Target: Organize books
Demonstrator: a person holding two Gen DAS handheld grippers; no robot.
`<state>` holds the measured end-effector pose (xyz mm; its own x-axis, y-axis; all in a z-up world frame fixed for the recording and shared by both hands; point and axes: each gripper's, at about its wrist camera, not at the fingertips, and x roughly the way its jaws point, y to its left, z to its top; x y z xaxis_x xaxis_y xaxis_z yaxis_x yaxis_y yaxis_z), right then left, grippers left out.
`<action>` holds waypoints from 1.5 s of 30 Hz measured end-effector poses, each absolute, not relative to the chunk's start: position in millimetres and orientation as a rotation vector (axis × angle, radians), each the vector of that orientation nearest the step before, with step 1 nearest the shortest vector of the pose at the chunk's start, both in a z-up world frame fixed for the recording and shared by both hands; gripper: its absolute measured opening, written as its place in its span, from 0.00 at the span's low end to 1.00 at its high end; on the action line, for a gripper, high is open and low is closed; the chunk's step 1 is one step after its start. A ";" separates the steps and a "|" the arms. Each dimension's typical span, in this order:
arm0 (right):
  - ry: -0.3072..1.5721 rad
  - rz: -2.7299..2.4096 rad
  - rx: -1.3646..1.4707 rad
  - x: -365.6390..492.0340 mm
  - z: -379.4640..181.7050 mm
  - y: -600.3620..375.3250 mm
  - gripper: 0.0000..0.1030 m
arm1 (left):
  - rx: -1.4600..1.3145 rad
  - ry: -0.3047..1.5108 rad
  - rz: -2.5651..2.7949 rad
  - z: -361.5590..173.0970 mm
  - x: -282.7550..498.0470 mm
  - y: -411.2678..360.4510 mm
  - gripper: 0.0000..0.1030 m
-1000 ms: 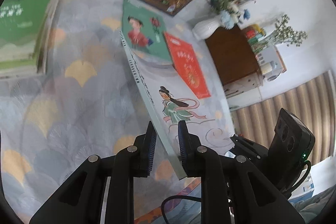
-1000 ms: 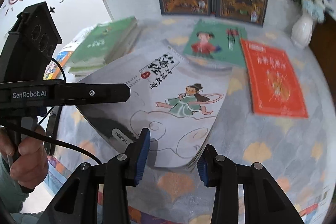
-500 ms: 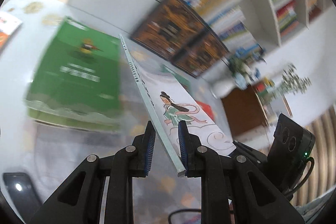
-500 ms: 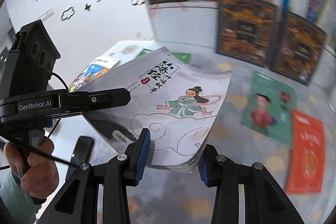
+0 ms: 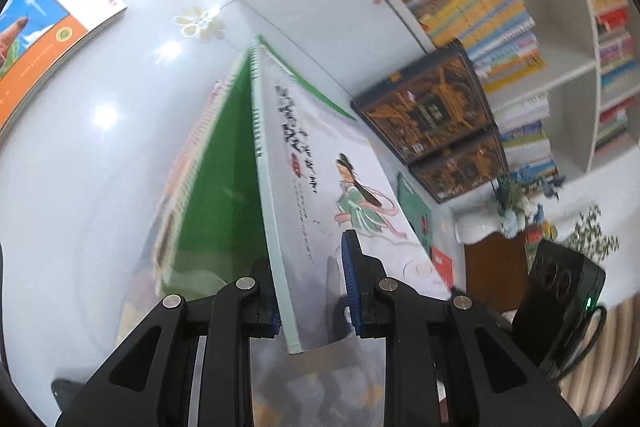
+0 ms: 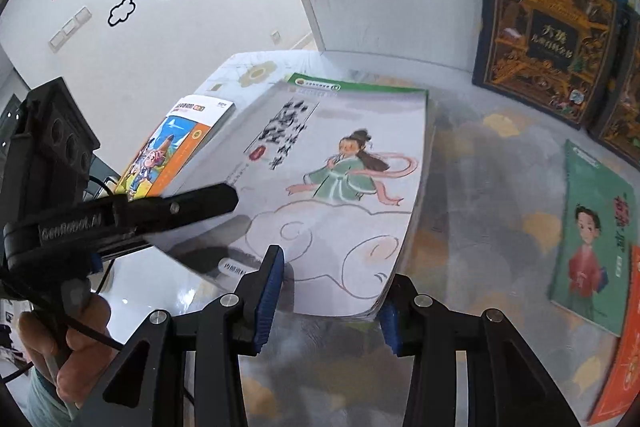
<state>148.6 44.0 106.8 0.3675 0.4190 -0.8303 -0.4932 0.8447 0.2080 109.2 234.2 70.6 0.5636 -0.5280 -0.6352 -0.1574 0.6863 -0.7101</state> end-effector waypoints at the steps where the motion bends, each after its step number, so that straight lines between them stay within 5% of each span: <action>1: 1.048 0.586 -0.080 150.3 103.7 47.1 0.41 | -0.810 0.973 -0.236 68.1 111.4 237.5 0.20; 4: 1.072 0.588 -0.073 156.1 95.3 54.6 0.41 | -0.793 0.990 -0.167 62.0 116.1 247.4 0.29; 25: 1.158 0.451 -0.133 74.2 55.1 -5.9 0.65 | -0.593 0.997 0.080 88.6 30.9 252.2 0.30; 45: 1.112 -0.243 0.169 -14.7 84.5 -293.0 0.72 | -0.250 1.127 -0.526 106.4 61.0 -67.0 0.32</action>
